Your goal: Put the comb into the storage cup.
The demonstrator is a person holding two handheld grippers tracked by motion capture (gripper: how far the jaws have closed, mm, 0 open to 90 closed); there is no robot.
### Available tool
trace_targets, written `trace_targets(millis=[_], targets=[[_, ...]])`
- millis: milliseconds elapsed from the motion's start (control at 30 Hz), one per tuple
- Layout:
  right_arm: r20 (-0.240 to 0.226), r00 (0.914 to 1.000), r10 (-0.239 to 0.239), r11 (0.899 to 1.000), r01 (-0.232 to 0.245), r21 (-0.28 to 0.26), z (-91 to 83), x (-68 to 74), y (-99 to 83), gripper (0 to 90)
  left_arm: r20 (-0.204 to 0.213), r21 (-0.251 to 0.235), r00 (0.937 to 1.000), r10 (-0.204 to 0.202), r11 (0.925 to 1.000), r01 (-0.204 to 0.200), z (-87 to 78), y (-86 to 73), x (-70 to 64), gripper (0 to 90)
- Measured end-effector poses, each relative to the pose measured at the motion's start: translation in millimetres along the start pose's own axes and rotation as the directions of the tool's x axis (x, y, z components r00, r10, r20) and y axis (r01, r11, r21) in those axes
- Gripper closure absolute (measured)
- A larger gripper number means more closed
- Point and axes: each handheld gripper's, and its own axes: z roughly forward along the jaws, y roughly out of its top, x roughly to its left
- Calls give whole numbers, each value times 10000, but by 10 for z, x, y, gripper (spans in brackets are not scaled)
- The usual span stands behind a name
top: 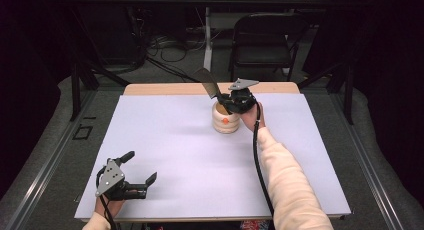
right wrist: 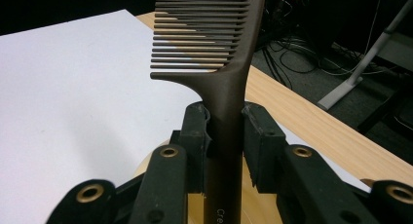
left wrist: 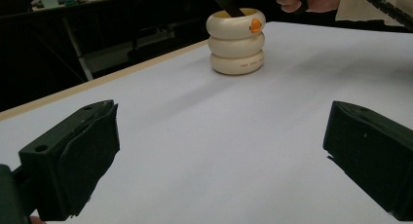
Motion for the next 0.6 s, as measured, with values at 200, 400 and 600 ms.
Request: trace_targets(millis=[200,400,600], targets=[[-37,10000,-5,10000,5,72,10,3,-4,722,0,-3,10000,10,10000,-10,0,0,1,0],[-60,10000,33,9999,-32,154,31,-7,-25,722,2,-13,10000,-4,10000,4,0,0,1,0],[-70,10000,4,9995,-2,304,58,-6,-44,722,-2,-11,10000,5,10000,-5,-2,1,3,0]])
